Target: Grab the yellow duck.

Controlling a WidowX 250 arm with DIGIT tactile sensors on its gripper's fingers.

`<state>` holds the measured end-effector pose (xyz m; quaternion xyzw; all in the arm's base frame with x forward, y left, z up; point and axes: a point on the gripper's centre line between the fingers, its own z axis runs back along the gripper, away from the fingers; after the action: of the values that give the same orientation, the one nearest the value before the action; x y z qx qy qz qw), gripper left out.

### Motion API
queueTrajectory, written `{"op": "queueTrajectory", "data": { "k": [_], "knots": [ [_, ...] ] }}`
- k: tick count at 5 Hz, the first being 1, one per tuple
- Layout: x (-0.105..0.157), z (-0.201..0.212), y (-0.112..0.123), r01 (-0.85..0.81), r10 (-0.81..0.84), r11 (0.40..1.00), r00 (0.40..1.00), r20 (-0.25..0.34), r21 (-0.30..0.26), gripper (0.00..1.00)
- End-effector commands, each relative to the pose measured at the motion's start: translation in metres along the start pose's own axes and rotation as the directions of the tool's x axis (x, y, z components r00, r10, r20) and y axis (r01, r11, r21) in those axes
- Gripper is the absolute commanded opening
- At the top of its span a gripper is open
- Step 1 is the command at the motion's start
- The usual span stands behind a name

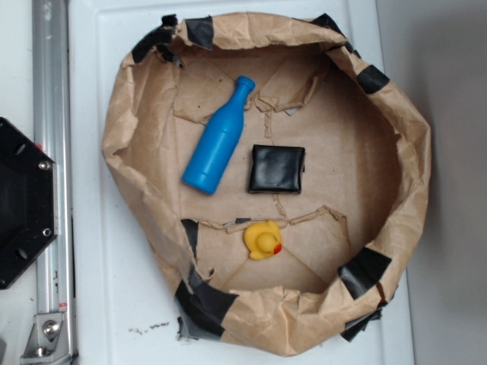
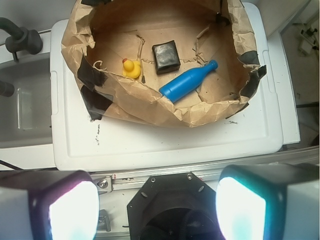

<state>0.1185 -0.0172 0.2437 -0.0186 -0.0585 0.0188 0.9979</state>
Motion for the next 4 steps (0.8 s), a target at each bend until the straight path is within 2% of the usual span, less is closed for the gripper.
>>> {"op": "queueTrajectory", "data": {
  "k": [1, 2, 3, 4],
  "knots": [
    [0.000, 0.000, 0.000, 0.000, 0.000, 1.000, 1.000, 0.000, 0.000, 1.00],
    [0.049, -0.014, 0.009, -0.094, 0.094, 0.996, 0.996, -0.005, 0.008, 1.00],
    [0.083, -0.032, 0.012, -0.143, 0.145, 0.989, 0.989, 0.031, -0.039, 1.00],
    [0.093, -0.055, 0.021, -0.375, 0.374, 0.927, 0.919, 0.125, -0.011, 1.00]
  ]
}}
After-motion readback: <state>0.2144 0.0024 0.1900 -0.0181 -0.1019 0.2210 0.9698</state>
